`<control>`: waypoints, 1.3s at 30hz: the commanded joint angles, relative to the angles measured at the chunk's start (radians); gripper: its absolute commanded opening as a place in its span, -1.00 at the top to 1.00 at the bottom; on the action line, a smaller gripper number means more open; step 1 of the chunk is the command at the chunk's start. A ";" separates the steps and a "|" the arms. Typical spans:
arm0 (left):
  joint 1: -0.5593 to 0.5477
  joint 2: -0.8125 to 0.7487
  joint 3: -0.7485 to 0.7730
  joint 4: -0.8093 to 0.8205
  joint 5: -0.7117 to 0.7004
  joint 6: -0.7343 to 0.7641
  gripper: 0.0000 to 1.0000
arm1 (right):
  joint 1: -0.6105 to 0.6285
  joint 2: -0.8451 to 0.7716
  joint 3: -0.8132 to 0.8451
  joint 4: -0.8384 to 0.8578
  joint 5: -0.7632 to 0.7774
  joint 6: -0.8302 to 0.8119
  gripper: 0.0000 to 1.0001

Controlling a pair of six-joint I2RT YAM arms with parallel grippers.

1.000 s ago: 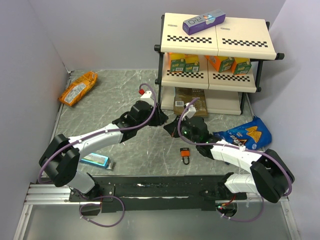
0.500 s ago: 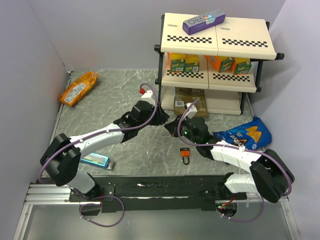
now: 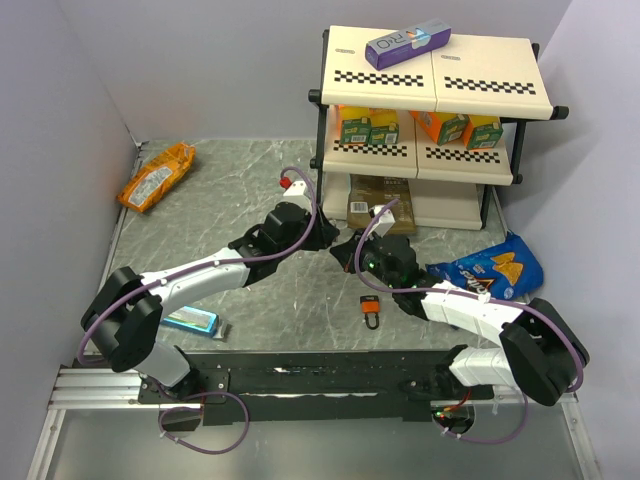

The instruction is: Unlock with the key

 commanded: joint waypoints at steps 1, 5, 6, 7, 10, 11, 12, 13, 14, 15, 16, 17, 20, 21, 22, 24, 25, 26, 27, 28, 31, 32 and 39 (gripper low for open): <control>-0.068 0.016 0.001 -0.104 0.147 -0.013 0.98 | -0.063 -0.041 0.076 0.238 0.137 -0.005 1.00; -0.074 0.016 -0.002 -0.099 0.151 -0.013 0.98 | -0.078 -0.047 0.064 0.261 0.108 0.010 1.00; -0.074 0.018 -0.002 -0.099 0.151 -0.015 0.98 | -0.078 -0.047 0.065 0.261 0.105 0.009 1.00; -0.074 0.018 -0.002 -0.099 0.153 -0.015 0.98 | -0.078 -0.047 0.067 0.264 0.102 0.010 1.00; -0.077 0.022 -0.002 -0.098 0.154 -0.016 0.98 | -0.079 -0.044 0.065 0.278 0.099 0.010 1.00; -0.075 0.024 -0.002 -0.098 0.156 -0.018 0.98 | -0.076 -0.044 0.064 0.281 0.102 0.010 1.00; -0.077 0.025 -0.002 -0.098 0.156 -0.018 0.98 | -0.078 -0.044 0.060 0.287 0.103 0.006 1.00; -0.077 0.027 -0.002 -0.098 0.159 -0.019 0.98 | -0.078 -0.045 0.057 0.299 0.108 0.005 1.00; -0.077 0.027 -0.002 -0.096 0.160 -0.021 0.98 | -0.076 -0.045 0.051 0.307 0.111 0.005 1.00; -0.077 0.025 -0.003 -0.094 0.162 -0.021 0.98 | -0.078 -0.044 0.048 0.313 0.112 0.007 1.00; -0.077 0.027 -0.003 -0.093 0.163 -0.022 0.98 | -0.078 -0.044 0.047 0.318 0.111 0.010 1.00; -0.077 0.027 -0.003 -0.093 0.168 -0.024 0.98 | -0.078 -0.044 0.045 0.321 0.115 0.009 1.00; -0.078 0.028 -0.005 -0.091 0.174 -0.029 0.98 | -0.079 -0.051 0.037 0.341 0.135 0.013 1.00; -0.078 0.027 -0.007 -0.088 0.177 -0.030 0.98 | -0.078 -0.051 0.034 0.351 0.140 0.015 1.00; -0.078 0.027 -0.007 -0.087 0.180 -0.035 0.98 | -0.078 -0.052 0.034 0.359 0.149 0.013 1.00; -0.078 0.030 -0.008 -0.087 0.186 -0.039 0.98 | -0.078 -0.048 0.039 0.388 0.164 0.009 1.00; -0.078 0.030 -0.008 -0.085 0.191 -0.044 0.98 | -0.076 -0.044 0.041 0.400 0.169 0.005 1.00; -0.080 0.033 -0.008 -0.084 0.193 -0.046 0.98 | -0.076 -0.038 0.042 0.414 0.169 0.004 1.00; -0.080 0.036 -0.011 -0.084 0.194 -0.049 0.98 | -0.078 -0.036 0.044 0.440 0.175 0.001 1.00; -0.079 0.039 -0.008 -0.084 0.199 -0.049 0.98 | -0.075 -0.035 0.045 0.453 0.175 -0.002 1.00; -0.080 0.042 -0.010 -0.084 0.205 -0.053 0.98 | -0.079 -0.028 0.045 0.500 0.187 -0.014 1.00; -0.079 0.042 -0.010 -0.082 0.205 -0.055 0.98 | -0.078 -0.030 0.044 0.512 0.191 -0.018 1.00; -0.082 0.042 -0.011 -0.078 0.214 -0.059 0.98 | -0.084 -0.039 0.050 0.528 0.188 -0.024 1.00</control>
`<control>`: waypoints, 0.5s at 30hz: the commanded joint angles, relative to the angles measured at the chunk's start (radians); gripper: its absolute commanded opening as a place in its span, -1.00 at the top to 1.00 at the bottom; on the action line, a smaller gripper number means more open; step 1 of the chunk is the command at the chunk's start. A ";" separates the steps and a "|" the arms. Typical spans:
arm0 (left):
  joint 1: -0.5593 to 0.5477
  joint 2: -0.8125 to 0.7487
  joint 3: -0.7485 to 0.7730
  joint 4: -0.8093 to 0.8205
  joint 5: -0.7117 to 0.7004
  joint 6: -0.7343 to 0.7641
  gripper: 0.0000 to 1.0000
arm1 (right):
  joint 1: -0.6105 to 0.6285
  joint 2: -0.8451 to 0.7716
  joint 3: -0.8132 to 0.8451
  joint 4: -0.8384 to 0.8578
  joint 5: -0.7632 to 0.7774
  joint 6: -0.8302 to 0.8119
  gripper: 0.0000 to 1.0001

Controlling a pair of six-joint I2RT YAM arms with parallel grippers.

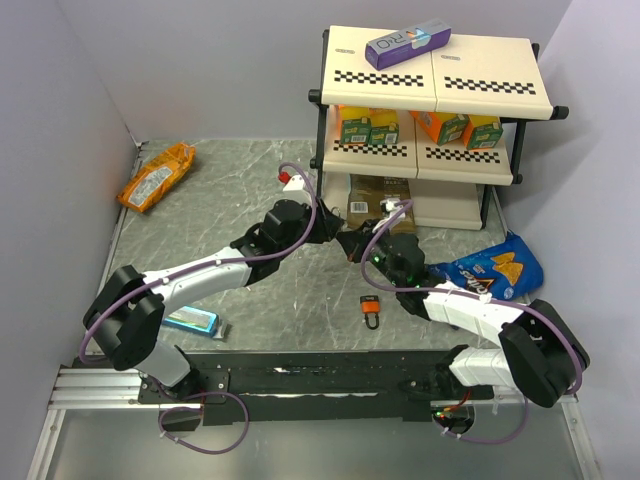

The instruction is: Unlock with the key

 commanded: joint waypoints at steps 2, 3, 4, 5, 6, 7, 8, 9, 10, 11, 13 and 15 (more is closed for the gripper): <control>-0.072 0.023 -0.023 -0.171 0.238 -0.048 0.98 | -0.057 -0.033 0.067 0.351 0.113 0.020 1.00; -0.074 0.014 -0.025 -0.165 0.238 -0.042 0.98 | -0.068 -0.036 0.064 0.351 0.102 0.026 1.00; -0.074 0.011 -0.028 -0.160 0.238 -0.039 0.98 | -0.072 -0.039 0.060 0.353 0.092 0.031 1.00; -0.074 0.004 -0.034 -0.154 0.240 -0.036 0.98 | -0.077 -0.044 0.058 0.348 0.072 0.037 1.00; -0.074 -0.008 -0.036 -0.139 0.248 -0.030 0.98 | -0.082 -0.047 0.057 0.344 0.066 0.045 1.00; -0.074 -0.012 -0.040 -0.128 0.252 -0.028 0.98 | -0.089 -0.055 0.057 0.336 0.056 0.048 1.00; -0.074 -0.017 -0.048 -0.117 0.260 -0.026 0.98 | -0.092 -0.059 0.058 0.324 0.047 0.057 1.00; -0.074 -0.026 -0.051 -0.097 0.274 -0.023 0.98 | -0.098 -0.064 0.058 0.322 0.027 0.063 1.00; -0.072 -0.031 -0.054 -0.089 0.281 -0.023 0.98 | -0.111 -0.070 0.053 0.320 0.016 0.069 1.00; -0.074 -0.034 -0.059 -0.082 0.287 -0.022 0.98 | -0.114 -0.074 0.052 0.317 0.007 0.088 1.00; -0.074 -0.046 -0.066 -0.053 0.310 -0.022 0.98 | -0.125 -0.081 0.046 0.310 -0.007 0.106 1.00; -0.074 -0.065 -0.085 -0.023 0.330 -0.028 0.98 | -0.137 -0.084 0.041 0.311 -0.037 0.128 1.00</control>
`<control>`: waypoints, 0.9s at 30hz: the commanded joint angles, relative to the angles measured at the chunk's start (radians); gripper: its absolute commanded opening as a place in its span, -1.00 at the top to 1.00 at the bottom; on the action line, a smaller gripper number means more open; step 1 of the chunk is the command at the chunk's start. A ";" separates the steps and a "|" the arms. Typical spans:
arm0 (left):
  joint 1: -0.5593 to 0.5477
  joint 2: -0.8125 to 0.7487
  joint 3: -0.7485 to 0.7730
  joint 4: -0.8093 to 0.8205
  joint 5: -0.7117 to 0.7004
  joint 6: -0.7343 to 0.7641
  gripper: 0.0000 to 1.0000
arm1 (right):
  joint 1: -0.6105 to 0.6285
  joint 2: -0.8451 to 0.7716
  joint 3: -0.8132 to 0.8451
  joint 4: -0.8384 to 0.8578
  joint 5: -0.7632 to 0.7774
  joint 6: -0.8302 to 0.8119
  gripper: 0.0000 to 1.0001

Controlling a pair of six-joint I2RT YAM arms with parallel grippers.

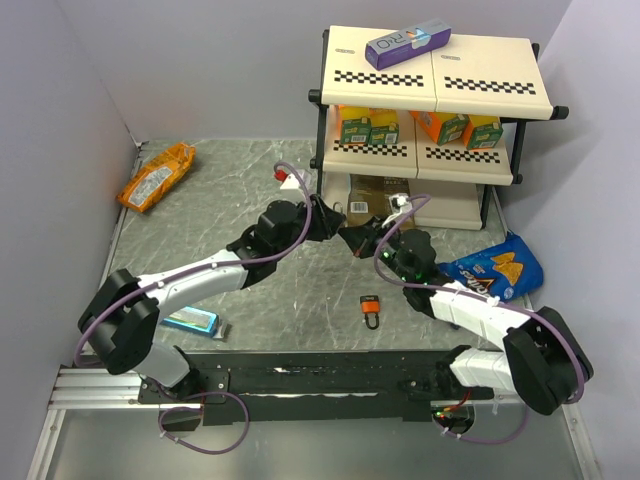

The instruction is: Unlock with the key

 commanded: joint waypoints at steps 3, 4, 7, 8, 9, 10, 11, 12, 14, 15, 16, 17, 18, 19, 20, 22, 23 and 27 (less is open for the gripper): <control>-0.074 -0.061 -0.079 -0.060 0.345 -0.030 0.98 | -0.082 -0.063 0.040 0.291 0.056 0.089 1.00; -0.074 -0.064 -0.081 -0.050 0.358 -0.030 0.98 | -0.085 -0.066 0.040 0.292 0.037 0.095 1.00; -0.074 -0.080 -0.087 -0.034 0.372 -0.026 0.98 | -0.105 -0.077 0.040 0.292 0.008 0.118 1.00; -0.074 -0.083 -0.089 -0.025 0.381 -0.026 0.98 | -0.106 -0.080 0.042 0.292 -0.001 0.126 1.00; -0.074 -0.086 -0.089 -0.019 0.388 -0.024 0.98 | -0.114 -0.083 0.042 0.289 -0.004 0.129 1.00; -0.074 -0.086 -0.090 -0.014 0.395 -0.024 0.98 | -0.118 -0.089 0.043 0.286 -0.009 0.134 1.00; -0.074 -0.089 -0.092 -0.003 0.408 -0.026 0.98 | -0.121 -0.092 0.043 0.286 -0.021 0.140 1.00; -0.075 -0.087 -0.093 -0.002 0.413 -0.026 0.98 | -0.129 -0.093 0.040 0.286 -0.026 0.144 1.00; -0.075 -0.090 -0.093 0.006 0.425 -0.024 0.98 | -0.137 -0.100 0.042 0.283 -0.043 0.154 1.00; -0.078 -0.089 -0.093 0.009 0.428 -0.024 0.98 | -0.138 -0.103 0.043 0.277 -0.047 0.155 1.00; -0.080 -0.089 -0.095 0.013 0.433 -0.023 0.98 | -0.141 -0.104 0.048 0.271 -0.052 0.157 1.00; -0.080 -0.092 -0.095 0.017 0.436 -0.024 0.98 | -0.141 -0.106 0.047 0.272 -0.056 0.163 1.00; -0.081 -0.092 -0.096 0.023 0.444 -0.024 0.98 | -0.144 -0.104 0.044 0.278 -0.056 0.167 1.00; -0.083 -0.094 -0.098 0.026 0.447 -0.024 0.98 | -0.146 -0.104 0.042 0.283 -0.059 0.171 1.00; -0.083 -0.094 -0.099 0.029 0.448 -0.026 0.98 | -0.149 -0.103 0.040 0.291 -0.064 0.181 1.00; -0.084 -0.097 -0.102 0.036 0.453 -0.027 0.98 | -0.152 -0.101 0.039 0.297 -0.072 0.189 1.00; -0.084 -0.100 -0.104 0.038 0.456 -0.027 0.98 | -0.152 -0.100 0.037 0.300 -0.072 0.194 1.00; -0.087 -0.107 -0.112 0.066 0.473 -0.032 0.98 | -0.155 -0.098 0.037 0.304 -0.078 0.194 1.00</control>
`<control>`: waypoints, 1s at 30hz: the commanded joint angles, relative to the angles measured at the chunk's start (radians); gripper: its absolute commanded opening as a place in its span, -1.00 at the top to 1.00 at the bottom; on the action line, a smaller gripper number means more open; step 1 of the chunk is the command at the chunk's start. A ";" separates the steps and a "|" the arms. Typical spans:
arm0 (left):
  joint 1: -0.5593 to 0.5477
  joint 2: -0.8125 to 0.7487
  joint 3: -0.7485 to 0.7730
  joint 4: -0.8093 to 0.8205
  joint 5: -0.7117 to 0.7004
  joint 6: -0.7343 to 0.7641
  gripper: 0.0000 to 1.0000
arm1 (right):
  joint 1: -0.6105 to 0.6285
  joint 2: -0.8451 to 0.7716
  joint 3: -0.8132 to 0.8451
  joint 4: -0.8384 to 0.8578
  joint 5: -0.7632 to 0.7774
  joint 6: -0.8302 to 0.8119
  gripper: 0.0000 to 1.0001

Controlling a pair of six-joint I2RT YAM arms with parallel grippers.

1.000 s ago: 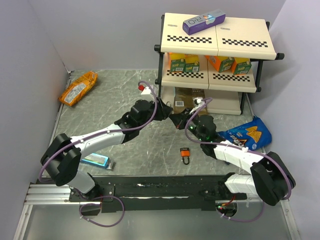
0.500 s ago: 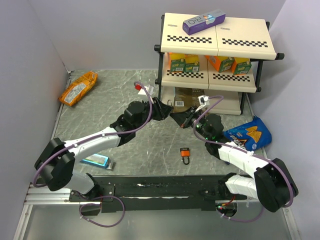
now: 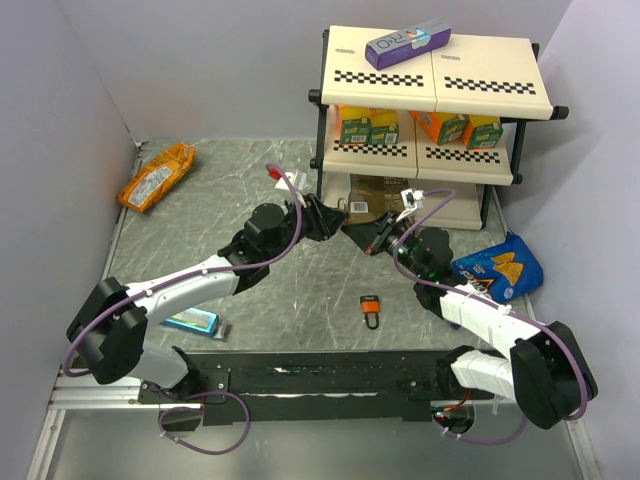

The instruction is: Unlock with the key

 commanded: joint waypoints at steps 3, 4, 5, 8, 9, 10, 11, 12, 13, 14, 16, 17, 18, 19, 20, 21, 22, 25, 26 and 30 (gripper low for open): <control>-0.094 -0.033 -0.053 -0.066 0.372 -0.051 0.98 | -0.049 -0.018 0.044 0.269 0.164 0.037 1.00; -0.094 -0.033 -0.056 -0.061 0.377 -0.051 0.98 | -0.051 -0.019 0.043 0.271 0.161 0.041 1.00; -0.094 -0.036 -0.056 -0.051 0.384 -0.051 0.98 | -0.052 -0.020 0.043 0.272 0.159 0.040 1.00; -0.095 -0.045 -0.067 -0.037 0.394 -0.053 0.98 | -0.060 -0.026 0.040 0.278 0.148 0.046 1.00; -0.098 -0.046 -0.067 -0.025 0.400 -0.054 0.98 | -0.063 -0.024 0.037 0.284 0.142 0.046 1.00; -0.098 -0.046 -0.071 -0.015 0.407 -0.056 0.98 | -0.066 -0.024 0.036 0.292 0.138 0.052 1.00; -0.100 -0.049 -0.074 -0.008 0.420 -0.059 0.98 | -0.069 -0.023 0.033 0.307 0.127 0.057 1.00; -0.100 -0.052 -0.076 0.009 0.424 -0.059 0.98 | -0.075 -0.021 0.030 0.313 0.121 0.060 1.00; -0.100 -0.053 -0.081 0.015 0.430 -0.060 0.98 | -0.080 -0.020 0.029 0.321 0.113 0.072 1.00; -0.102 -0.059 -0.082 0.022 0.432 -0.060 0.98 | -0.083 -0.018 0.027 0.333 0.101 0.075 1.00; -0.105 -0.059 -0.084 0.028 0.438 -0.057 0.98 | -0.092 -0.012 0.030 0.337 0.088 0.086 1.00; -0.105 -0.062 -0.084 0.032 0.443 -0.057 0.98 | -0.094 -0.012 0.030 0.338 0.084 0.089 1.00; -0.103 -0.062 -0.087 0.038 0.449 -0.059 0.98 | -0.097 -0.009 0.030 0.344 0.075 0.091 1.00; -0.105 -0.062 -0.088 0.043 0.450 -0.057 0.98 | -0.100 -0.006 0.030 0.347 0.070 0.094 1.00; -0.106 -0.062 -0.088 0.042 0.449 -0.057 0.98 | -0.101 -0.006 0.032 0.347 0.067 0.095 1.00; -0.106 -0.062 -0.087 0.035 0.446 -0.054 0.98 | -0.100 -0.006 0.035 0.340 0.062 0.094 1.00; -0.106 -0.059 -0.082 0.026 0.444 -0.053 0.98 | -0.101 -0.007 0.036 0.332 0.062 0.083 1.00; -0.108 -0.053 -0.070 0.002 0.431 -0.050 0.98 | -0.101 -0.027 0.047 0.265 0.065 0.049 1.00; -0.106 -0.051 -0.067 -0.015 0.418 -0.048 0.98 | -0.103 -0.032 0.047 0.251 0.067 0.031 1.00; -0.106 -0.054 -0.047 -0.098 0.351 -0.031 0.98 | -0.097 -0.055 0.046 0.147 0.049 -0.023 0.97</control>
